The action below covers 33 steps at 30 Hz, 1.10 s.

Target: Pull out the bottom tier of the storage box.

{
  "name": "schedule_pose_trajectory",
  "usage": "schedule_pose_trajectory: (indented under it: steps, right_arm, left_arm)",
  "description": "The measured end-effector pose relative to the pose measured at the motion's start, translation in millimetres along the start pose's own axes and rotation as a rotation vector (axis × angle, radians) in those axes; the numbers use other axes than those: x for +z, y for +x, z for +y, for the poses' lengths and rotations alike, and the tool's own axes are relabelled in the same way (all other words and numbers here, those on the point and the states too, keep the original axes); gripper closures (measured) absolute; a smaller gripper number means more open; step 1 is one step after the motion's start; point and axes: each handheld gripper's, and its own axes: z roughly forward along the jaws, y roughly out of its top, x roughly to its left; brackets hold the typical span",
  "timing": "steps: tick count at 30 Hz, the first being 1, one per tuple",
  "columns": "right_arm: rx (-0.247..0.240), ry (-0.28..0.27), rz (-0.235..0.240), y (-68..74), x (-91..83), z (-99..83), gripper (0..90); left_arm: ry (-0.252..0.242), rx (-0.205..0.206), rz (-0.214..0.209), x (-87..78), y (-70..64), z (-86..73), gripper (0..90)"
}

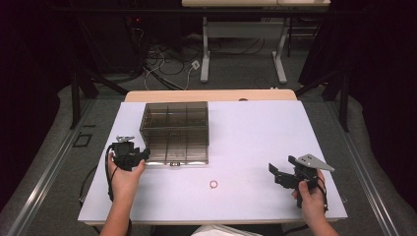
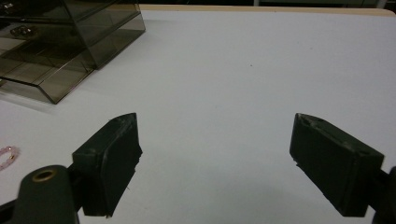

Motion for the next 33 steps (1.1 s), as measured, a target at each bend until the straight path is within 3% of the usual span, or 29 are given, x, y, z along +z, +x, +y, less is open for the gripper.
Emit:
schedule_pose_trajectory:
  steps: [7, 14, 26, 33]
  right_arm:
    - [0.002, -0.007, -0.002, 0.3, 1.1, 0.1, 15.5]
    - [-0.001, 0.003, 0.005, 0.9, 1.4, 0.2, 15.6]
    - [-0.002, 0.002, 0.005, 0.4, 1.8, 0.4, 15.6]
    - [0.005, 0.004, 0.006, 0.6, 1.7, 0.5, 15.6]
  left_arm:
    - [-0.021, 0.061, 0.001, 2.8, -4.0, -0.1, 51.5]
    - [-0.013, 0.077, -0.070, 3.7, -8.0, -0.1, 47.9]
    - [-0.045, 0.134, -0.141, 2.7, -24.5, 1.0, 39.1]
    - [-0.090, 0.167, -0.172, -2.0, -35.7, 3.0, 34.8]
